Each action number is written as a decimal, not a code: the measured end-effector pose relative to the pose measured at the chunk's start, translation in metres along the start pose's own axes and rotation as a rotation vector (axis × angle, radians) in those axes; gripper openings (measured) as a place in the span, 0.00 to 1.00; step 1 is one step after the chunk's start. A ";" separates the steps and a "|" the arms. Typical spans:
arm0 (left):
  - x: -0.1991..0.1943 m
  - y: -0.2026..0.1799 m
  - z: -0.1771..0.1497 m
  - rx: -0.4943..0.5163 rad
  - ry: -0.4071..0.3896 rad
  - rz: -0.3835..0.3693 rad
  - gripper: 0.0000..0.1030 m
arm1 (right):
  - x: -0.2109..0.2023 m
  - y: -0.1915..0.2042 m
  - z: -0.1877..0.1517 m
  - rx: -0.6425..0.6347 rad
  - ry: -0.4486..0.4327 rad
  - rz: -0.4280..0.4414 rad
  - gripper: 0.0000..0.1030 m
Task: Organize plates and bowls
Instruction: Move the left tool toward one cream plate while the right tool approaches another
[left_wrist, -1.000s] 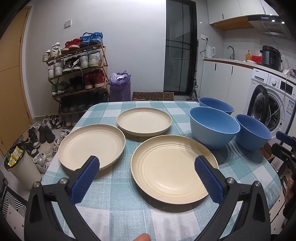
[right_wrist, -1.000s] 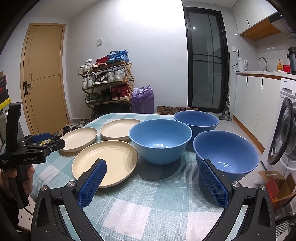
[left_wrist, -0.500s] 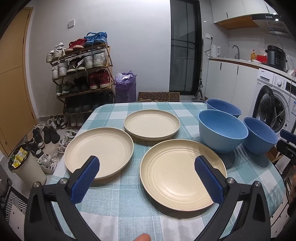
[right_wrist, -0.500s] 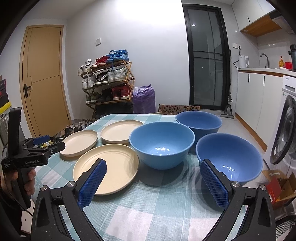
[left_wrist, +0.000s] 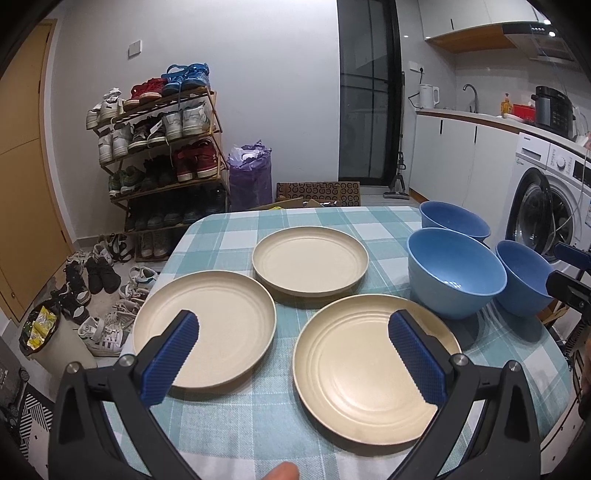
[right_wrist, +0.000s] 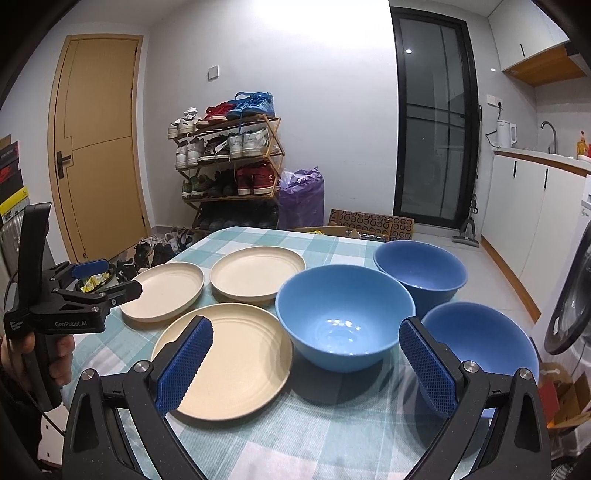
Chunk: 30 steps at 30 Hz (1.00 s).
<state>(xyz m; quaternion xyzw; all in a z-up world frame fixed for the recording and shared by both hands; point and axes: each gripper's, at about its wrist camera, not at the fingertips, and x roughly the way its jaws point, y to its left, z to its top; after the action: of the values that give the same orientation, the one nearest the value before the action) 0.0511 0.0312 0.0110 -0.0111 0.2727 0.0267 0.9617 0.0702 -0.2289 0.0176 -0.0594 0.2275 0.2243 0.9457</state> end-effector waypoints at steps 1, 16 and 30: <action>0.001 0.002 0.002 -0.002 0.001 0.002 1.00 | 0.002 0.001 0.002 -0.002 0.003 0.001 1.00; 0.011 0.024 0.039 0.000 -0.010 0.036 1.00 | 0.022 0.004 0.051 -0.021 0.014 0.005 1.00; 0.026 0.052 0.081 -0.036 -0.023 0.045 1.00 | 0.043 -0.001 0.105 0.016 0.046 0.042 1.00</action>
<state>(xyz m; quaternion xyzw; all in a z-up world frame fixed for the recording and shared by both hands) 0.1128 0.0870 0.0656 -0.0220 0.2612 0.0533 0.9636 0.1476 -0.1903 0.0913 -0.0521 0.2523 0.2407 0.9358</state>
